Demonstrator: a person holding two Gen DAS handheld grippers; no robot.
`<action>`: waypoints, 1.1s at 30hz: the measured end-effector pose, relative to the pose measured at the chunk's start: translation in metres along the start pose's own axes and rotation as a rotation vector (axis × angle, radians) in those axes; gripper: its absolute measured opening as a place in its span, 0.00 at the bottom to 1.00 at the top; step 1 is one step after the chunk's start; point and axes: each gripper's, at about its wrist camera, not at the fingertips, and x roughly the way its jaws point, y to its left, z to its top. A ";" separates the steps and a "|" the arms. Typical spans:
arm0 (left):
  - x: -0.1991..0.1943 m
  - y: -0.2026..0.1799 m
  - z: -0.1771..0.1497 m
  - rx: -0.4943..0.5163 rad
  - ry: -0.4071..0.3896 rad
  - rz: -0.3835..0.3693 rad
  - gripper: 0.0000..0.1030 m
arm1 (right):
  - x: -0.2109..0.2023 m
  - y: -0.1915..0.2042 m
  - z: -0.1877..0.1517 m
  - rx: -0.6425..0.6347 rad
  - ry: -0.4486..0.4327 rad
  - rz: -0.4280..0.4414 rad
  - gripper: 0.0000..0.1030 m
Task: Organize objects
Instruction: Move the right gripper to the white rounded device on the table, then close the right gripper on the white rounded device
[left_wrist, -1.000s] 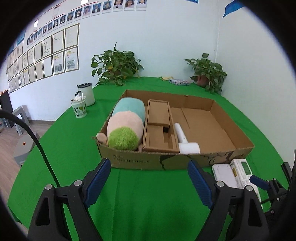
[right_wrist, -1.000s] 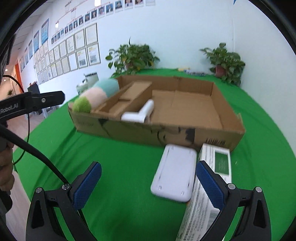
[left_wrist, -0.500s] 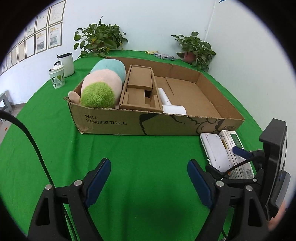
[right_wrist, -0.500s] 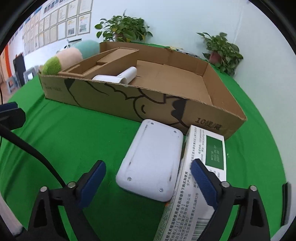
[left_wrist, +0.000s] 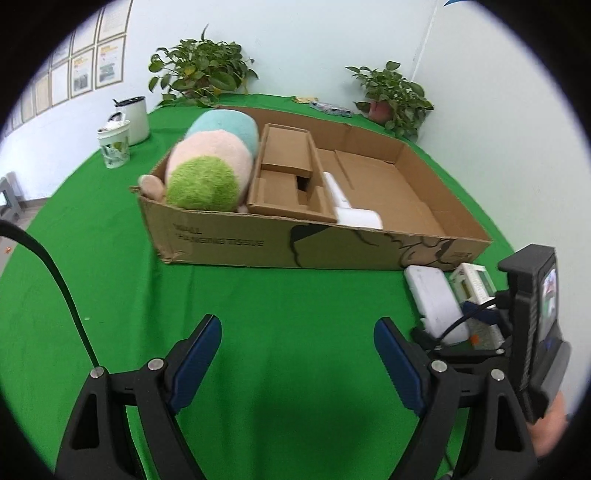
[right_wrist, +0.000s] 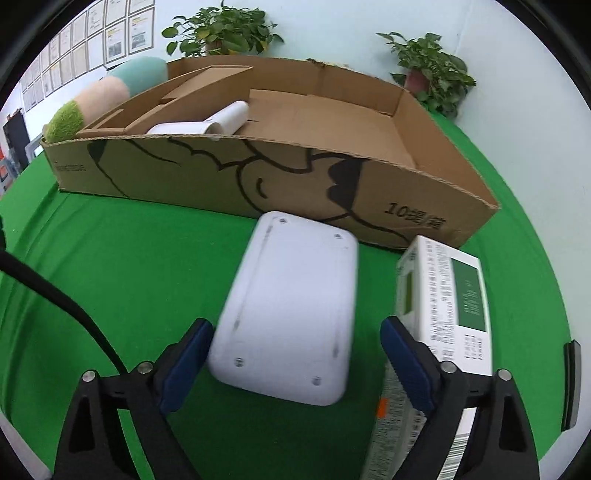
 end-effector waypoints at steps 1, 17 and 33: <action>0.001 -0.001 0.002 -0.010 0.005 -0.032 0.82 | 0.000 0.002 0.001 -0.003 -0.003 0.005 0.80; 0.052 0.022 0.001 -0.206 0.262 -0.284 0.79 | -0.039 0.039 -0.049 -0.099 -0.027 0.300 0.69; 0.093 -0.012 -0.001 -0.223 0.423 -0.473 0.69 | -0.039 0.032 -0.056 -0.050 -0.071 0.313 0.91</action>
